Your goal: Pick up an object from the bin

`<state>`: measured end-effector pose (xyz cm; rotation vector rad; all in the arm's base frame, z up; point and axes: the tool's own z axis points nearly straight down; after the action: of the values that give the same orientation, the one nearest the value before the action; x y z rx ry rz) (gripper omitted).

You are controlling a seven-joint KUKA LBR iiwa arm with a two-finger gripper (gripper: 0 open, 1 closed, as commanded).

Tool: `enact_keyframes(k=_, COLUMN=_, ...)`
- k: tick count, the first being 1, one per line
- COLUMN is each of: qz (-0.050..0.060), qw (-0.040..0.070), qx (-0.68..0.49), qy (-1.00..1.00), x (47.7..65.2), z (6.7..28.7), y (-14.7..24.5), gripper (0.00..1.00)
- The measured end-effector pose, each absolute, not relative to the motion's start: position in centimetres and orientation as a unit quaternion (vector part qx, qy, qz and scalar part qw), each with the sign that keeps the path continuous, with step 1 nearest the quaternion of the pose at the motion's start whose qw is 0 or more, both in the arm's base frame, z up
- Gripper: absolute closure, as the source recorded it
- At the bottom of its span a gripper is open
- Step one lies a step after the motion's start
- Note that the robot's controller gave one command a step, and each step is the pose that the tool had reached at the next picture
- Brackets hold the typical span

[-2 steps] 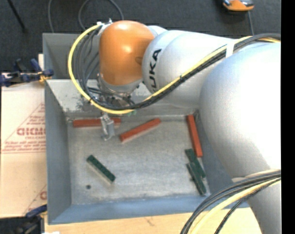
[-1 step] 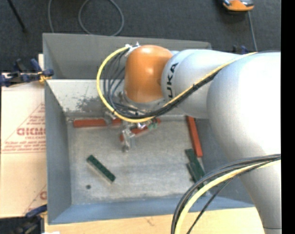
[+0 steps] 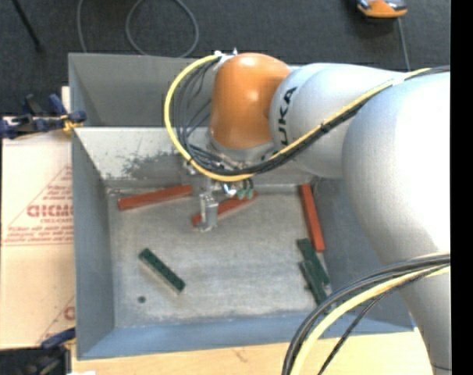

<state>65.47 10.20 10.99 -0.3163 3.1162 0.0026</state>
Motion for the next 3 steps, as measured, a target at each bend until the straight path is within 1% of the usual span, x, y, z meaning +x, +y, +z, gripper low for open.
enact_keyframes(k=1, qz=0.002, qw=0.0, qx=-0.02, qy=1.0, x=65.2, z=7.1, y=10.5, gripper=0.0)
enact_keyframes(k=2, qz=0.002, qw=0.008, qx=-0.02, qy=1.0, x=65.5, z=7.6, y=10.6, gripper=1.0)
enact_keyframes(k=3, qz=0.003, qw=0.006, qx=-0.023, qy=1.0, x=60.6, z=16.4, y=14.9, gripper=1.0)
